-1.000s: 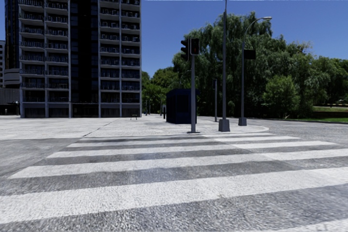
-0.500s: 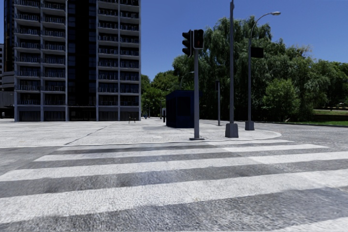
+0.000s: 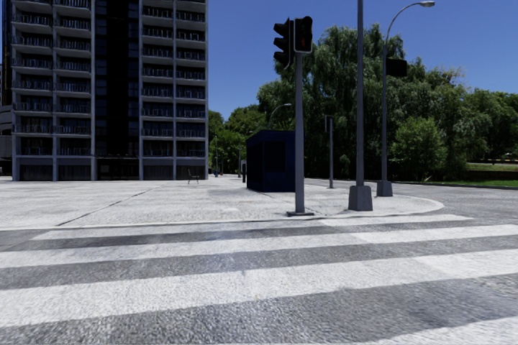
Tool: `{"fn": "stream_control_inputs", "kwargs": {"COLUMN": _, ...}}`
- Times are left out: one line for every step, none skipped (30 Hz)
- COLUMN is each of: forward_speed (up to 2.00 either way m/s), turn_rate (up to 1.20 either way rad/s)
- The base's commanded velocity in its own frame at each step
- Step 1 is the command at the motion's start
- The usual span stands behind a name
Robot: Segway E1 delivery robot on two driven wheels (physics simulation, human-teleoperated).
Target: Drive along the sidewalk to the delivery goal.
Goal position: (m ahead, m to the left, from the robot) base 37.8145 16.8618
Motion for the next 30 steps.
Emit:
{"fn": "stream_control_inputs", "kwargs": {"forward_speed": 2.0, "turn_rate": 0.15}}
{"fn": "stream_control_inputs", "kwargs": {"forward_speed": 2.0, "turn_rate": 0.15}}
{"fn": "stream_control_inputs", "kwargs": {"forward_speed": 2.0, "turn_rate": 0.2}}
{"fn": "stream_control_inputs", "kwargs": {"forward_speed": 2.0, "turn_rate": 0.22}}
{"fn": "stream_control_inputs", "kwargs": {"forward_speed": 2.0, "turn_rate": 0.23}}
{"fn": "stream_control_inputs", "kwargs": {"forward_speed": 2.0, "turn_rate": 0.23}}
{"fn": "stream_control_inputs", "kwargs": {"forward_speed": 2.0, "turn_rate": 0.23}}
{"fn": "stream_control_inputs", "kwargs": {"forward_speed": 2.0, "turn_rate": 0.24}}
{"fn": "stream_control_inputs", "kwargs": {"forward_speed": 2.0, "turn_rate": 0.25}}
{"fn": "stream_control_inputs", "kwargs": {"forward_speed": 2.0, "turn_rate": 0.28}}
{"fn": "stream_control_inputs", "kwargs": {"forward_speed": 2.0, "turn_rate": 0.28}}
{"fn": "stream_control_inputs", "kwargs": {"forward_speed": 2.0, "turn_rate": 0.32}}
{"fn": "stream_control_inputs", "kwargs": {"forward_speed": 2.0, "turn_rate": 0.38}}
{"fn": "stream_control_inputs", "kwargs": {"forward_speed": 2.0, "turn_rate": 0.54}}
{"fn": "stream_control_inputs", "kwargs": {"forward_speed": 2.0, "turn_rate": 0.54}}
{"fn": "stream_control_inputs", "kwargs": {"forward_speed": 2.0, "turn_rate": 0.62}}
{"fn": "stream_control_inputs", "kwargs": {"forward_speed": 2.0, "turn_rate": 0.65}}
{"fn": "stream_control_inputs", "kwargs": {"forward_speed": 2.0, "turn_rate": 0.65}}
{"fn": "stream_control_inputs", "kwargs": {"forward_speed": 2.0, "turn_rate": 0.65}}
{"fn": "stream_control_inputs", "kwargs": {"forward_speed": 2.0, "turn_rate": 0.65}}
{"fn": "stream_control_inputs", "kwargs": {"forward_speed": 2.0, "turn_rate": 0.65}}
{"fn": "stream_control_inputs", "kwargs": {"forward_speed": 2.0, "turn_rate": 0.65}}
{"fn": "stream_control_inputs", "kwargs": {"forward_speed": 2.0, "turn_rate": 0.65}}
{"fn": "stream_control_inputs", "kwargs": {"forward_speed": 2.0, "turn_rate": 0.65}}
{"fn": "stream_control_inputs", "kwargs": {"forward_speed": 2.0, "turn_rate": 0.65}}
{"fn": "stream_control_inputs", "kwargs": {"forward_speed": 2.0, "turn_rate": 0.65}}
{"fn": "stream_control_inputs", "kwargs": {"forward_speed": 2.0, "turn_rate": 0.65}}
{"fn": "stream_control_inputs", "kwargs": {"forward_speed": 2.0, "turn_rate": 0.63}}
{"fn": "stream_control_inputs", "kwargs": {"forward_speed": 2.0, "turn_rate": 0.59}}
{"fn": "stream_control_inputs", "kwargs": {"forward_speed": 2.0, "turn_rate": 0.52}}
